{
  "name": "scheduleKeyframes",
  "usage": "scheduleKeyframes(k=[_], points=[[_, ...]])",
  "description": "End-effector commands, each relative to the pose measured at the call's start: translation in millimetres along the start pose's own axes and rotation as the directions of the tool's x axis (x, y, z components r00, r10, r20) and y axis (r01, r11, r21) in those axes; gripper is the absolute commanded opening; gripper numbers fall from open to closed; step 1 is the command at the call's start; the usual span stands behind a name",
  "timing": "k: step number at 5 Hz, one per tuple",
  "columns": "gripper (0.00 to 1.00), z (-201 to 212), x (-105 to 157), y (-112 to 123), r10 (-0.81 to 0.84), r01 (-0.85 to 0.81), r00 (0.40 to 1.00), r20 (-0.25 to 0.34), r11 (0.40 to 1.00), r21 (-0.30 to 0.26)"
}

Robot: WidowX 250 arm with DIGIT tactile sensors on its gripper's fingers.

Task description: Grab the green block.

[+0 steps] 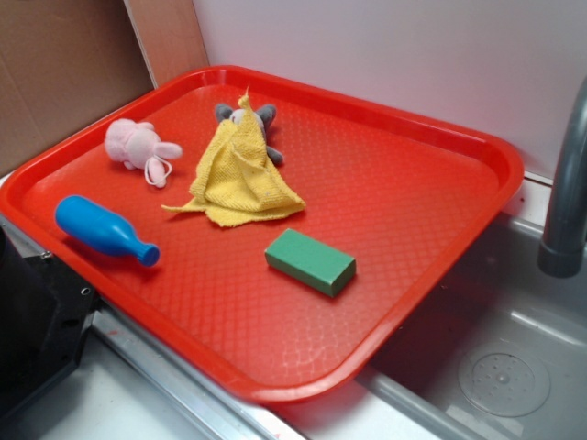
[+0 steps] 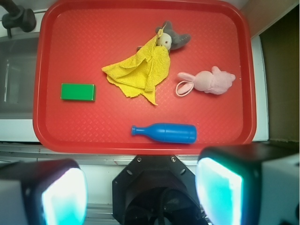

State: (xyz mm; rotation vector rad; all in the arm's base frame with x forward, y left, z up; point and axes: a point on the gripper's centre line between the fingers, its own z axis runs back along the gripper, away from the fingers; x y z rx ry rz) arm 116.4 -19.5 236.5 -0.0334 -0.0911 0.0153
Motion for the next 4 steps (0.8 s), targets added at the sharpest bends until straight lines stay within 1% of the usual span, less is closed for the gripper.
scheduleKeyframes(k=[1, 2, 3, 4], points=[[1.00, 0.0, 0.0, 0.0, 0.000, 0.000, 1.000, 0.000, 1.000, 0.000], [1.00, -5.1, 10.0, -5.7, -0.083, 0.083, 0.996, 0.029, 0.997, 0.004], [1.00, -17.2, 24.4, -17.3, -0.205, 0.205, 0.977, 0.050, 0.979, 0.015], [1.00, -29.0, 35.5, -28.8, -0.319, 0.319, 0.945, 0.065, 0.948, 0.019]])
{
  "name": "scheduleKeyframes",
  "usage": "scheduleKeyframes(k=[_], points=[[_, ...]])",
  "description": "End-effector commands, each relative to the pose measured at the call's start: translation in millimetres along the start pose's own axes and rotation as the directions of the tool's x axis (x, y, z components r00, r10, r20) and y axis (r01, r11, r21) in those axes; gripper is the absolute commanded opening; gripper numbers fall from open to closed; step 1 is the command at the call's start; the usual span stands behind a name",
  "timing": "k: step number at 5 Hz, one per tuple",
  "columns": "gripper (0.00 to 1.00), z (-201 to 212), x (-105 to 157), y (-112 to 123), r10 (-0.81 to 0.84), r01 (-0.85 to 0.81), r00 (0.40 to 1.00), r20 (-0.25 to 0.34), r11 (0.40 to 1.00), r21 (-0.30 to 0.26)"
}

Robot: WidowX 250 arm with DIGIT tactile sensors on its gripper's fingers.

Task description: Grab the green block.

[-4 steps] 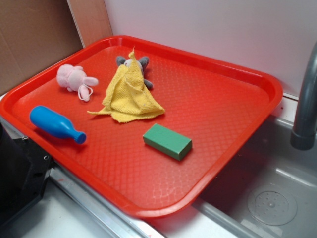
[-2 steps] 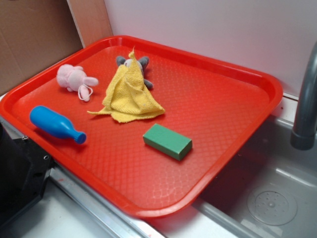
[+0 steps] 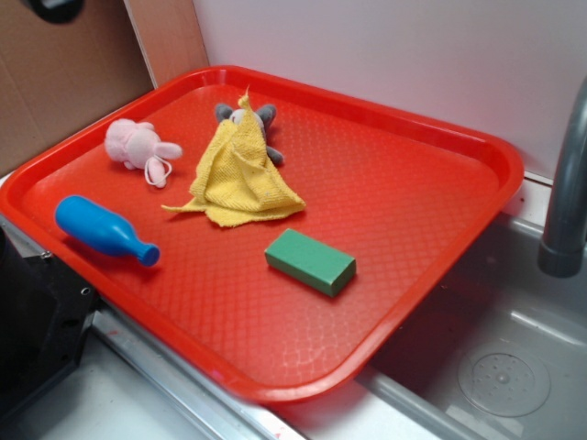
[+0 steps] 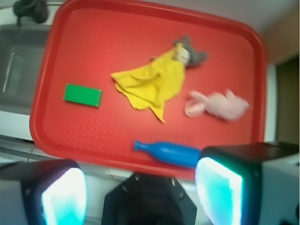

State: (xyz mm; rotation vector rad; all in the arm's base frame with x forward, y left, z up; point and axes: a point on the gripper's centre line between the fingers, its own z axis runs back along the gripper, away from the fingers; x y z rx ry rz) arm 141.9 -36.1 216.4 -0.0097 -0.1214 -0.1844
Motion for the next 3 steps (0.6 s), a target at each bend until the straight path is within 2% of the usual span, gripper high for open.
scheduleKeyframes(k=[1, 2, 3], points=[[1.00, -33.3, 42.1, -30.7, -0.365, 0.365, 0.926, 0.099, 0.931, 0.011], [1.00, -47.0, 52.3, -44.4, -0.518, 0.523, 0.844, 0.137, 0.852, -0.006], [1.00, -66.9, 61.3, -57.3, -0.671, 0.686, 0.723, 0.167, 0.725, -0.058]])
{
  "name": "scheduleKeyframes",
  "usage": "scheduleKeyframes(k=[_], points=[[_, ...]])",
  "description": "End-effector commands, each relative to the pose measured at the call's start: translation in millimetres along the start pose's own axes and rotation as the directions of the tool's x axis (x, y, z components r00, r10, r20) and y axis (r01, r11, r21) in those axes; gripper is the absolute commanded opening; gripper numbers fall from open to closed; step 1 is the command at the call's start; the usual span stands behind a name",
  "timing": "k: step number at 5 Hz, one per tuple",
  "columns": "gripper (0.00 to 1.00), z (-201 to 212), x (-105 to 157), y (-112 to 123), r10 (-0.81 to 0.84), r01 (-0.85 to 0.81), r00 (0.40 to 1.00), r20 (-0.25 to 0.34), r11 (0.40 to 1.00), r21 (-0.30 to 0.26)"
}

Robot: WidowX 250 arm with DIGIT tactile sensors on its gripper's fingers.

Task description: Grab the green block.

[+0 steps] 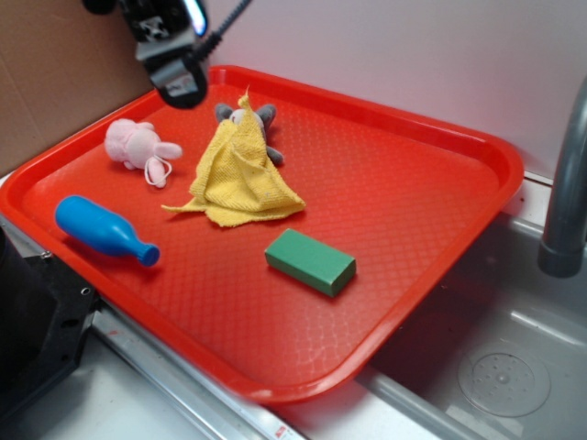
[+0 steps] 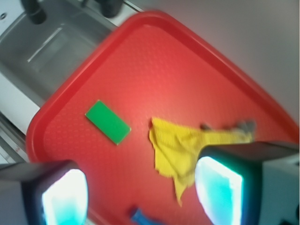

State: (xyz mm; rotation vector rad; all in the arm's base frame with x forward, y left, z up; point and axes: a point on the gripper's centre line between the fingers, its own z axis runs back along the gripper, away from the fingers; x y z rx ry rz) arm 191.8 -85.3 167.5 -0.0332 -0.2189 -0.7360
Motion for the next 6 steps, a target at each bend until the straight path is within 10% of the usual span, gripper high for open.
scheduleKeyframes(k=[1, 6], points=[[1.00, -30.8, 20.7, -17.2, -0.295, 0.300, 0.953, 0.064, 0.950, -0.085], [1.00, -131.1, -5.4, -37.8, -0.548, 0.540, 0.836, -0.020, 0.829, -0.144]])
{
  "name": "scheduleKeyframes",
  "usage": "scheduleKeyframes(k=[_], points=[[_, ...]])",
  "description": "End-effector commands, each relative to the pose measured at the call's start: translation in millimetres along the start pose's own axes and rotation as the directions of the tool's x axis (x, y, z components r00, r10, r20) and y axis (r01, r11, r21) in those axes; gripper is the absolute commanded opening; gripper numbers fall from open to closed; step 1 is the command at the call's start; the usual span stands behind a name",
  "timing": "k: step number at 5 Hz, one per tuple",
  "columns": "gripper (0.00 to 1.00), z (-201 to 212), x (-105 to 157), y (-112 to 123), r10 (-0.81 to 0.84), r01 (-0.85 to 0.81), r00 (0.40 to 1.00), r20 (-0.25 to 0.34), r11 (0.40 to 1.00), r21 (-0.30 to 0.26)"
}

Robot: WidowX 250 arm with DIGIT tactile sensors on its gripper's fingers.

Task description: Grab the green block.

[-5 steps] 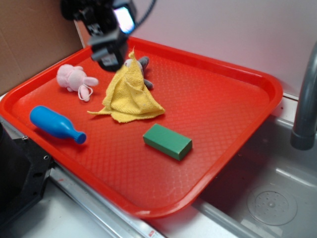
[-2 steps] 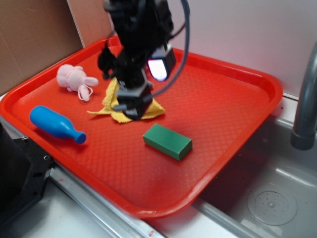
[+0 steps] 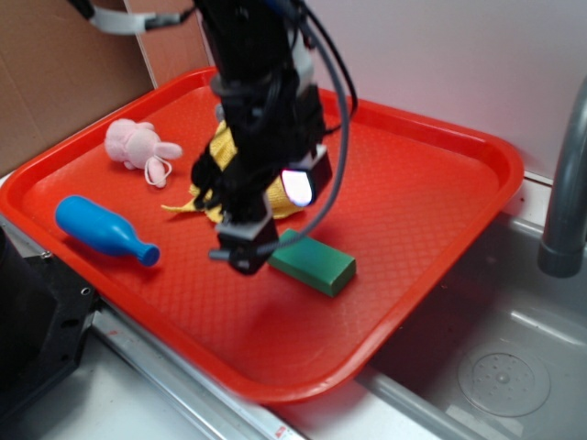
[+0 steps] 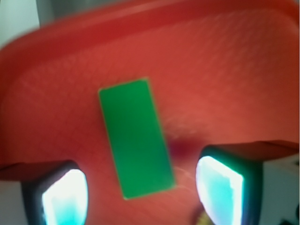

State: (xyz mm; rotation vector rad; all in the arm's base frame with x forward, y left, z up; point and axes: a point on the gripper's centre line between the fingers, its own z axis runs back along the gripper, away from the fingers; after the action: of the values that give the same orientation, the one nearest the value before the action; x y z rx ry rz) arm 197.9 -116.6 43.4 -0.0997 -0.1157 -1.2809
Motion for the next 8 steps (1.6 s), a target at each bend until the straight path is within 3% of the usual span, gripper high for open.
scheduleKeyframes(k=[1, 2, 3, 4, 5, 6, 7, 8], points=[[1.00, -18.2, 2.3, -12.2, -0.039, 0.040, 0.998, -0.040, 0.999, 0.018], [0.93, -21.2, 1.9, -7.7, -0.010, 0.012, 0.998, -0.054, 0.999, 0.031], [0.00, -21.4, 1.0, -2.8, 0.003, -0.001, 0.998, -0.062, 0.999, 0.035], [0.00, -15.0, -1.6, 0.0, 0.035, -0.032, 0.998, -0.059, 0.999, 0.040], [0.00, 20.3, -16.0, 14.3, 0.228, -0.227, 0.973, -0.048, 0.974, 0.022], [0.00, 49.0, -21.2, 19.9, 0.458, -0.454, 0.888, -0.035, 0.887, 0.085], [0.00, 92.6, -26.7, 24.0, 0.661, -0.653, 0.750, -0.010, 0.744, 0.139], [0.00, 125.0, -42.4, 25.3, 0.826, -0.819, 0.563, 0.012, 0.557, 0.137]])
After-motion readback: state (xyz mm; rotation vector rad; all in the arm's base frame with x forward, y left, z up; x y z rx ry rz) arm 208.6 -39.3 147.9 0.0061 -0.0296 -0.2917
